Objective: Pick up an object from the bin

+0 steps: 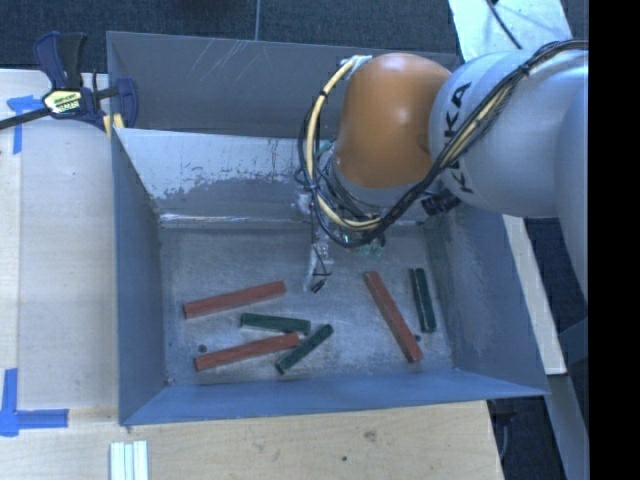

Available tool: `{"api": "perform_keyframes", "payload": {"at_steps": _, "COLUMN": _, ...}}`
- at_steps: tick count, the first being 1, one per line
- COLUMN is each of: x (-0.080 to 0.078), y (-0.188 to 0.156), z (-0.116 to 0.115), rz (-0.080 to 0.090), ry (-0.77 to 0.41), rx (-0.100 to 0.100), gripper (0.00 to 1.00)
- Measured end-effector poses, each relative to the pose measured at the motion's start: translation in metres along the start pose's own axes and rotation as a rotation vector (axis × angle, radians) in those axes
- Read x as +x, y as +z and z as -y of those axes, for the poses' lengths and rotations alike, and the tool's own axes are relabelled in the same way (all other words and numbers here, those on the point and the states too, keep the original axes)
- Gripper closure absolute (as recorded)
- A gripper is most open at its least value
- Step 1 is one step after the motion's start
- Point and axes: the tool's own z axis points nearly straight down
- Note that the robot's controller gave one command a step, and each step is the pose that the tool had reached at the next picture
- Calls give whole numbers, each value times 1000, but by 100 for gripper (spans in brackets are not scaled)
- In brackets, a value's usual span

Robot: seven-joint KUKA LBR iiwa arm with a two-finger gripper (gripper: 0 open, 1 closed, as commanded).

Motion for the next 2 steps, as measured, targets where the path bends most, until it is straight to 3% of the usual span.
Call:
{"api": "perform_keyframes", "payload": {"at_steps": 1, "x": -20, "y": 91, "z": -57, "rz": 3, "ry": -247, "rx": 1, "gripper": 0}}
{"api": "perform_keyframes", "payload": {"at_steps": 2, "x": 48, "y": 90, "z": -80, "rz": 7, "ry": -465, "rx": 1, "gripper": 0}}
